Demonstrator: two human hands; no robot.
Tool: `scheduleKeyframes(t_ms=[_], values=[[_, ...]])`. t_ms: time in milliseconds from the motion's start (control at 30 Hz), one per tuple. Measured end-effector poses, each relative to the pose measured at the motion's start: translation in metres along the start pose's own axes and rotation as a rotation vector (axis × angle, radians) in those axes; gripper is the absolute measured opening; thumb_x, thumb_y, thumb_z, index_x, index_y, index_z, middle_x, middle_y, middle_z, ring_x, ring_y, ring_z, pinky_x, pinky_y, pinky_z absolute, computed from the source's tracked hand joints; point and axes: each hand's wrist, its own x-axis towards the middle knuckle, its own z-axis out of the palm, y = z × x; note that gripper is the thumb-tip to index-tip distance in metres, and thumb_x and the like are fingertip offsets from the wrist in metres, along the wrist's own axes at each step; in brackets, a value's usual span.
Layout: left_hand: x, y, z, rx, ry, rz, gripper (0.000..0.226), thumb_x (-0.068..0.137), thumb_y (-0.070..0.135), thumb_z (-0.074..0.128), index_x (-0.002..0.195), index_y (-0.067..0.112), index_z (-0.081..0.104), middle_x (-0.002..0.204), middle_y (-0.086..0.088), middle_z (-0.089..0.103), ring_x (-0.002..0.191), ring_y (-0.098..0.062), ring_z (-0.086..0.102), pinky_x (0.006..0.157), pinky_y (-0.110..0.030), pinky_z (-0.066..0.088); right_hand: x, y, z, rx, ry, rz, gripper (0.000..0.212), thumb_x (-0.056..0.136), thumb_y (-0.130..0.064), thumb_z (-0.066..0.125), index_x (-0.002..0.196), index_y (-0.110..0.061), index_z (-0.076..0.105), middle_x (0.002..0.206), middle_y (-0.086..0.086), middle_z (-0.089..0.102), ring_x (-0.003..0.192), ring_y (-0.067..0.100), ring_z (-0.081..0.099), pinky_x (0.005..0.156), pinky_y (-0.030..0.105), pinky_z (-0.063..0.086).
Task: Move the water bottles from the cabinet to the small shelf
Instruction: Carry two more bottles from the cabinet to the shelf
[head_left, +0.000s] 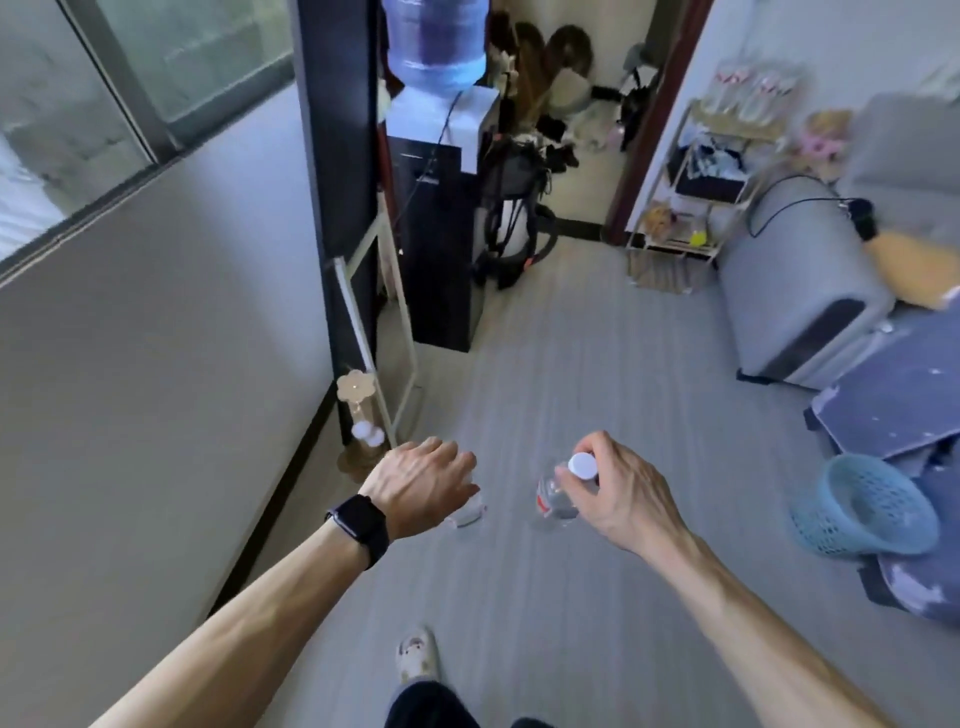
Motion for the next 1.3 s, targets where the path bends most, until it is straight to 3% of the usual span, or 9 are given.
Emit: scheduleKeyframes(t_ms=[133, 333, 500, 767, 933, 1133, 1300], values=[[0.093, -0.043, -0.029, -0.058, 0.04, 0.1, 0.036, 0.096, 0.05, 0.036, 0.111, 0.022, 0.053, 0.103, 0.002, 0.059, 0.097, -0.021, 0.058, 0.075, -0.035, 0.047, 0.06, 0.01, -0.021, -0.049, 0.042, 0.137, 0.03, 0.088, -0.052, 0.057, 0.092, -0.026, 0.045, 0.082, -0.013, 0.053, 0.074, 0.017, 0.046, 0.064, 0.032, 0.041], [0.229, -0.087, -0.077, -0.021, 0.129, 0.337, 0.043, 0.093, 0.058, 0.027, 0.103, 0.023, 0.051, 0.094, 0.005, 0.06, 0.087, -0.02, 0.06, 0.067, -0.038, 0.052, 0.137, 0.029, -0.066, -0.08, 0.159, 0.305, 0.029, 0.09, -0.05, 0.057, 0.095, -0.024, 0.046, 0.085, -0.01, 0.056, 0.078, 0.025, 0.057, 0.063, 0.031, 0.036], [0.342, -0.096, -0.109, 0.03, 0.205, 0.424, 0.043, 0.095, 0.057, 0.026, 0.105, 0.023, 0.052, 0.095, 0.005, 0.061, 0.089, -0.018, 0.059, 0.066, -0.034, 0.051, 0.21, 0.065, -0.107, -0.113, 0.244, 0.366, 0.033, 0.09, -0.057, 0.055, 0.094, -0.026, 0.044, 0.086, -0.01, 0.057, 0.084, 0.026, 0.06, 0.063, 0.03, 0.034], [0.531, -0.085, -0.151, 0.078, 0.319, 0.428, 0.037, 0.097, 0.05, 0.022, 0.1, 0.021, 0.044, 0.087, 0.002, 0.054, 0.077, -0.02, 0.055, 0.06, -0.037, 0.052, 0.354, 0.16, -0.195, -0.155, 0.316, 0.266, 0.034, 0.088, -0.059, 0.055, 0.092, -0.026, 0.047, 0.076, -0.012, 0.053, 0.083, 0.028, 0.062, 0.06, 0.031, 0.034], [0.639, -0.087, -0.173, 0.146, 0.365, 0.405, 0.041, 0.098, 0.05, 0.021, 0.106, 0.022, 0.05, 0.094, 0.004, 0.058, 0.082, -0.017, 0.057, 0.061, -0.036, 0.052, 0.45, 0.217, -0.237, -0.201, 0.332, 0.212, 0.035, 0.089, -0.062, 0.051, 0.095, -0.029, 0.044, 0.083, -0.008, 0.064, 0.084, 0.03, 0.062, 0.062, 0.033, 0.042], [0.767, -0.112, -0.187, 0.17, 0.352, 0.371, 0.047, 0.095, 0.054, 0.016, 0.103, 0.023, 0.05, 0.092, 0.006, 0.059, 0.085, -0.017, 0.057, 0.063, -0.037, 0.052, 0.563, 0.28, -0.269, -0.289, 0.375, 0.173, 0.032, 0.093, -0.061, 0.042, 0.099, -0.029, 0.044, 0.095, -0.006, 0.064, 0.082, 0.031, 0.061, 0.064, 0.036, 0.049], [0.883, -0.128, -0.194, 0.208, 0.308, 0.411, 0.037, 0.098, 0.053, 0.029, 0.104, 0.024, 0.051, 0.091, 0.007, 0.062, 0.089, -0.018, 0.058, 0.066, -0.038, 0.052, 0.667, 0.326, -0.288, -0.299, 0.347, 0.207, 0.034, 0.094, -0.064, 0.038, 0.101, -0.031, 0.044, 0.095, -0.008, 0.063, 0.083, 0.026, 0.062, 0.067, 0.036, 0.051]])
